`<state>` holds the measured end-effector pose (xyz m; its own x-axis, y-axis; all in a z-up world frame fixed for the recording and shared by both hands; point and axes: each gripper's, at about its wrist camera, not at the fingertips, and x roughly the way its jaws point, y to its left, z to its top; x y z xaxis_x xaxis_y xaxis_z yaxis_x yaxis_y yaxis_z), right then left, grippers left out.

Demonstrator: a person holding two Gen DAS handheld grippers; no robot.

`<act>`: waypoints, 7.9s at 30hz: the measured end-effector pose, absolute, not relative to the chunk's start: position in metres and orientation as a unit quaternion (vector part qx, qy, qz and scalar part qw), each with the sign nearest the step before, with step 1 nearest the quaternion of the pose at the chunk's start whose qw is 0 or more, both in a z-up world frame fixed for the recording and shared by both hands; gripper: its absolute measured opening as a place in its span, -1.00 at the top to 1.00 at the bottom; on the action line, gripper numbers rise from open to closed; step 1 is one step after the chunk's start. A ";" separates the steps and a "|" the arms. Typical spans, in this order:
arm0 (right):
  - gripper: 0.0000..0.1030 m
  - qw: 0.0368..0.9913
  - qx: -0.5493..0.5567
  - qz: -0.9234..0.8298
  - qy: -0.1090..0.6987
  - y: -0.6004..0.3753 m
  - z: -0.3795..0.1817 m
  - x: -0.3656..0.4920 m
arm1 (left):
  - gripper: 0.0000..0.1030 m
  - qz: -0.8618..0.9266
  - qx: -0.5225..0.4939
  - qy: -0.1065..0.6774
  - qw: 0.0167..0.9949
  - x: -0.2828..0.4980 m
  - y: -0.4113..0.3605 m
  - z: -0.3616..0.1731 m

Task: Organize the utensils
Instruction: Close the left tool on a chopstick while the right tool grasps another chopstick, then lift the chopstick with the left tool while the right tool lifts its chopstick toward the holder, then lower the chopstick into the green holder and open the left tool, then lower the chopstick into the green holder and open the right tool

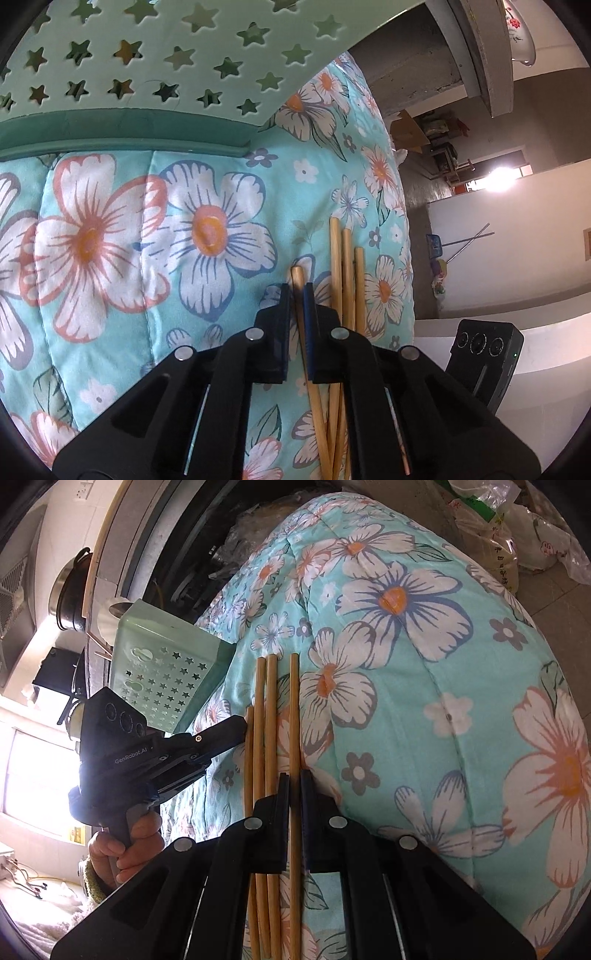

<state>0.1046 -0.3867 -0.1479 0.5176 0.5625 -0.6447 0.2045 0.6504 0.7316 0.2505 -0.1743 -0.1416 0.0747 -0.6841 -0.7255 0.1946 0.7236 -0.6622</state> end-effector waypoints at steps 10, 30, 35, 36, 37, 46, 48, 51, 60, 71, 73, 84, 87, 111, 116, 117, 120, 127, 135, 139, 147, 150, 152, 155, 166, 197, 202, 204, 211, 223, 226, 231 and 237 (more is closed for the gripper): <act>0.85 0.794 0.330 0.096 0.501 -0.375 -0.130 0.113 | 1.00 -0.304 -0.168 0.588 0.731 0.237 -0.149 -0.126; 0.61 0.825 0.278 0.061 0.488 -0.381 -0.106 0.138 | 0.77 -0.313 -0.138 0.600 0.724 0.236 -0.180 -0.132; 0.60 0.833 0.246 0.057 0.493 -0.372 -0.105 0.158 | 0.77 -0.312 -0.132 0.599 0.726 0.236 -0.180 -0.133; 0.60 0.834 0.237 0.055 0.495 -0.370 -0.106 0.162 | 0.77 -0.312 -0.129 0.598 0.727 0.236 -0.181 -0.132; 0.60 0.834 0.230 0.054 0.498 -0.368 -0.108 0.166 | 0.77 -0.311 -0.127 0.598 0.728 0.237 -0.184 -0.132; 0.79 0.846 0.167 0.029 0.506 -0.354 -0.116 0.182 | 0.76 -0.315 -0.100 0.588 0.738 0.231 -0.197 -0.128; 0.80 0.846 0.169 0.028 0.504 -0.354 -0.116 0.180 | 0.75 -0.315 -0.098 0.587 0.740 0.230 -0.198 -0.128; 0.83 0.844 0.184 0.029 0.502 -0.358 -0.115 0.177 | 0.75 -0.311 -0.084 0.584 0.745 0.229 -0.202 -0.126; 0.86 0.846 0.229 0.035 0.481 -0.369 -0.098 0.154 | 0.78 -0.295 -0.064 0.569 0.765 0.223 -0.216 -0.123; 0.86 0.856 0.275 0.086 0.428 -0.373 -0.043 0.129 | 0.89 -0.297 -0.120 0.546 0.774 0.216 -0.170 -0.101; 0.87 0.858 0.282 0.102 0.417 -0.370 -0.032 0.129 | 0.89 -0.297 -0.136 0.535 0.779 0.216 -0.156 -0.090; 0.88 0.876 0.264 0.156 0.372 -0.336 0.020 0.130 | 0.89 -0.318 -0.184 0.432 0.824 0.202 -0.071 0.004; 0.88 0.880 0.258 0.163 0.364 -0.330 0.030 0.129 | 0.89 -0.329 -0.187 0.395 0.837 0.198 -0.054 0.034; 0.88 0.877 0.268 0.161 0.366 -0.334 0.027 0.140 | 0.89 -0.239 -0.276 0.092 0.926 0.280 0.003 0.168; 0.88 0.869 0.277 0.156 0.379 -0.342 0.013 0.149 | 0.88 -0.205 -0.250 0.071 0.944 0.306 -0.012 0.161; 0.88 0.868 0.280 0.156 0.380 -0.344 0.011 0.151 | 0.88 -0.201 -0.246 0.075 0.945 0.309 -0.015 0.157; 0.88 0.864 0.288 0.154 0.383 -0.350 0.004 0.156 | 0.88 -0.193 -0.242 0.090 0.947 0.322 -0.019 0.142; 0.88 0.858 0.295 0.159 0.388 -0.350 -0.004 0.168 | 0.90 -0.207 -0.251 0.102 0.940 0.325 -0.012 0.138; 0.88 0.858 0.293 0.165 0.387 -0.345 -0.004 0.171 | 0.90 -0.244 -0.246 0.050 0.937 0.280 0.005 0.183; 0.88 0.860 0.290 0.167 0.384 -0.342 -0.001 0.167 | 0.90 -0.249 -0.225 0.055 0.940 0.267 0.002 0.187; 0.88 0.865 0.283 0.168 0.378 -0.338 0.006 0.154 | 0.90 -0.224 -0.189 0.082 0.953 0.263 -0.013 0.161; 0.88 0.867 0.279 0.168 0.376 -0.337 0.009 0.149 | 0.90 -0.212 -0.176 0.086 0.957 0.264 -0.017 0.153; 0.88 0.868 0.278 0.168 0.376 -0.336 0.011 0.146 | 0.90 -0.205 -0.163 0.097 0.960 0.266 -0.022 0.147; 0.88 0.869 0.277 0.169 0.373 -0.337 0.014 0.141 | 0.90 -0.202 -0.154 0.123 0.959 0.273 -0.028 0.133; 0.88 0.879 0.265 0.163 0.360 -0.340 0.028 0.125 | 0.55 -0.204 -0.169 0.220 0.939 0.287 -0.032 0.085; 0.88 0.961 0.124 0.171 0.178 -0.274 0.184 0.203 | -0.52 -0.118 -0.048 0.328 0.936 0.186 -0.010 0.042; 0.88 0.969 0.083 0.156 0.172 -0.246 0.185 0.236 | -0.55 -0.101 -0.046 0.353 0.929 0.188 -0.006 0.034; 0.88 0.971 0.066 0.150 0.174 -0.236 0.181 0.248 | -0.55 -0.096 -0.046 0.356 0.928 0.188 -0.003 0.034; 0.88 0.971 0.022 0.136 0.196 -0.213 0.157 0.278 | -0.56 -0.081 -0.039 0.359 0.929 0.191 0.003 0.032; 0.87 0.967 -0.032 0.127 0.216 -0.194 0.128 0.291 | -0.57 -0.067 -0.037 0.357 0.931 0.197 0.011 0.030; 0.87 0.967 -0.041 0.128 0.218 -0.190 0.124 0.290 | -0.57 -0.067 -0.037 0.358 0.930 0.197 0.012 0.029; 0.87 0.965 -0.051 0.129 0.223 -0.185 0.118 0.290 | -0.57 -0.064 -0.036 0.358 0.931 0.197 0.013 0.028; 0.88 0.967 -0.055 0.131 0.213 -0.182 0.121 0.287 | -0.57 -0.061 -0.037 0.358 0.931 0.196 0.014 0.027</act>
<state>0.2868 -0.1823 0.1210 0.8753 0.2293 -0.4258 -0.2763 0.9597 -0.0510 0.1959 0.0144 0.0275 0.7365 -0.1403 -0.6617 0.0875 0.9898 -0.1124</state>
